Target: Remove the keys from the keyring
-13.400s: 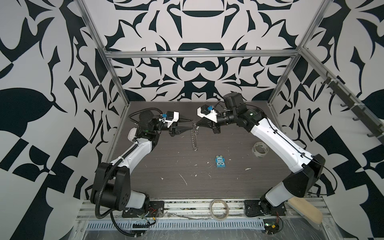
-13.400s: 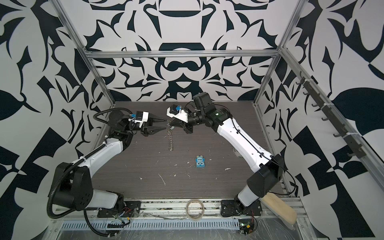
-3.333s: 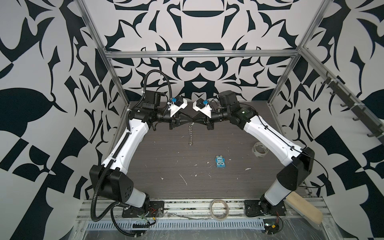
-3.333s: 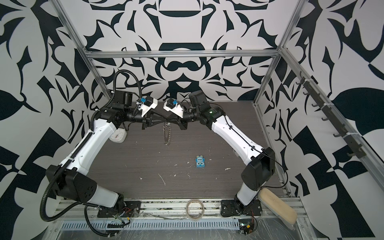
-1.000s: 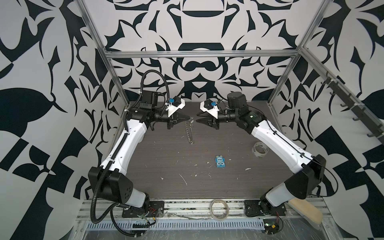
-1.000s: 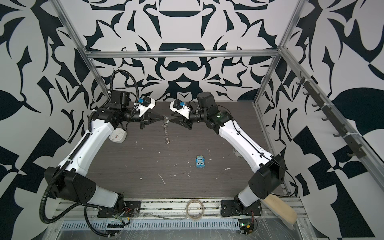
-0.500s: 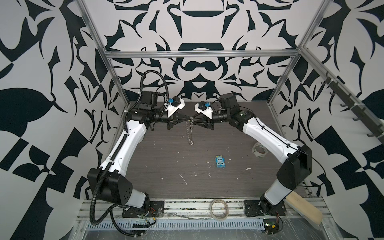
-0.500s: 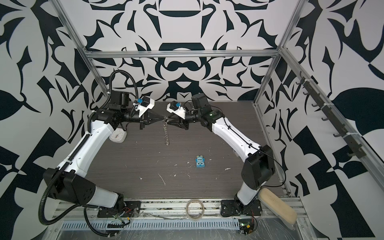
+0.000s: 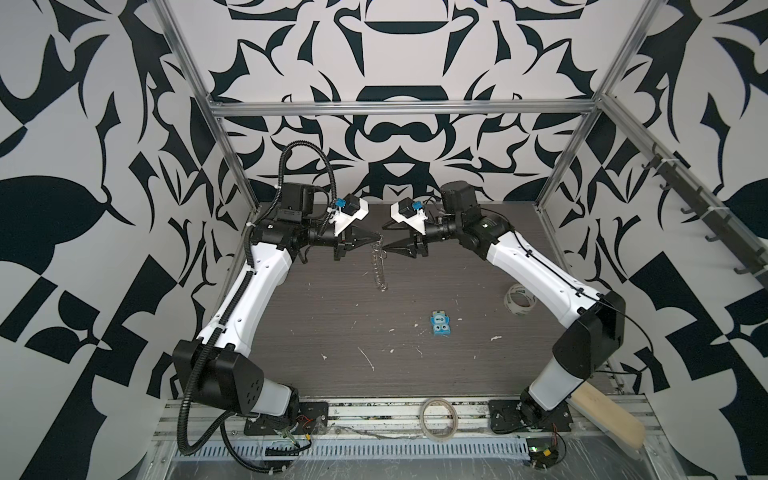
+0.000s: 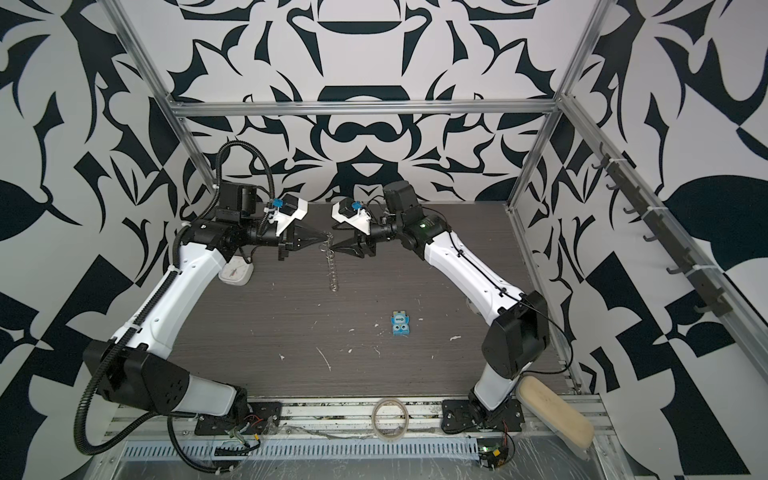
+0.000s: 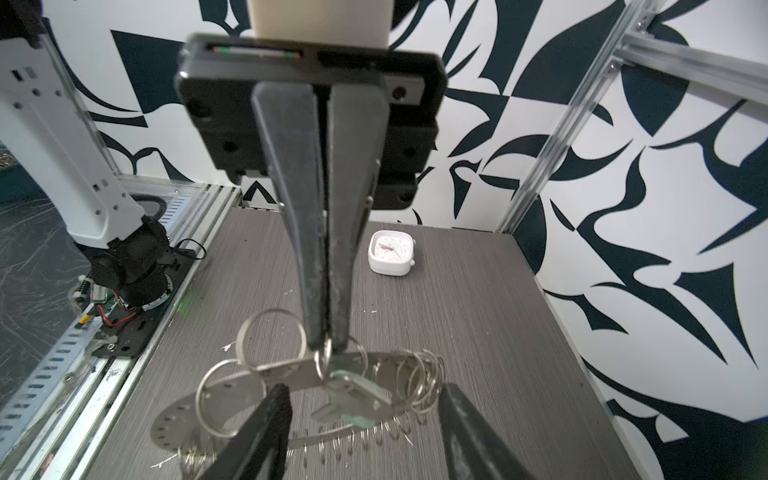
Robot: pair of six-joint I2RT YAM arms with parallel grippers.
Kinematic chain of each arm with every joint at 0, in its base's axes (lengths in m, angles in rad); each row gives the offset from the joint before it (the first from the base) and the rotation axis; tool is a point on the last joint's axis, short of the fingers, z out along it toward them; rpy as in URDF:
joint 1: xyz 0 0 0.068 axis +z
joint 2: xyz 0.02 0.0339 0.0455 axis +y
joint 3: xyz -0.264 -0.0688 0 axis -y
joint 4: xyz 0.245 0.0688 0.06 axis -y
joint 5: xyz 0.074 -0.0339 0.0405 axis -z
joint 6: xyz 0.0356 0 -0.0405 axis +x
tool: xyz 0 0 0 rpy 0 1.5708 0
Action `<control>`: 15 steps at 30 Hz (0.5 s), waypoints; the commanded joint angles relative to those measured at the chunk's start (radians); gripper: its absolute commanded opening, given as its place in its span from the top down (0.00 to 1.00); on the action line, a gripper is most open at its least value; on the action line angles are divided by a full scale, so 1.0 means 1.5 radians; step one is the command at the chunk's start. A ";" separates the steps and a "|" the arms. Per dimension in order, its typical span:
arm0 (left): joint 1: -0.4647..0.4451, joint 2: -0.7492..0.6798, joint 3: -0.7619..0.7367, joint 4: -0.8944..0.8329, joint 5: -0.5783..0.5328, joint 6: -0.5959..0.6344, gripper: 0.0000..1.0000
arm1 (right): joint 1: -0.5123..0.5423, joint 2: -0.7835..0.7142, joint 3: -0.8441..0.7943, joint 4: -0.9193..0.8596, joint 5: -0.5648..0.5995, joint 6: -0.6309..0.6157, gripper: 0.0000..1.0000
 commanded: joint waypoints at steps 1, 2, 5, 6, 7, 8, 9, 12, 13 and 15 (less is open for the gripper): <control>0.002 -0.015 0.000 -0.019 0.030 0.022 1.00 | 0.014 0.005 0.041 -0.047 -0.027 -0.033 0.39; 0.002 -0.014 0.002 -0.020 0.030 0.024 1.00 | 0.014 0.007 0.043 -0.050 -0.027 -0.033 0.40; 0.002 -0.015 0.002 -0.020 0.032 0.025 1.00 | 0.018 0.011 0.051 -0.061 -0.023 -0.037 0.45; 0.003 -0.016 0.002 -0.020 0.032 0.025 1.00 | 0.018 0.010 0.051 -0.062 -0.020 -0.039 0.48; 0.002 -0.016 0.002 -0.020 0.030 0.025 1.00 | 0.018 0.011 0.052 -0.067 -0.015 -0.042 0.51; 0.002 -0.017 0.002 -0.020 0.029 0.025 1.00 | 0.018 0.011 0.056 -0.076 -0.013 -0.048 0.55; 0.003 -0.018 0.002 -0.020 0.028 0.025 1.00 | 0.018 0.012 0.057 -0.080 -0.010 -0.049 0.59; 0.003 -0.020 0.000 -0.019 0.026 0.024 1.00 | 0.019 0.011 0.055 -0.081 -0.001 -0.044 0.66; 0.003 -0.021 0.000 -0.018 0.026 0.024 1.00 | 0.020 0.010 0.055 -0.081 0.003 -0.044 0.68; 0.003 -0.021 -0.001 -0.016 0.025 0.022 1.00 | 0.020 0.011 0.056 -0.084 0.012 -0.041 0.72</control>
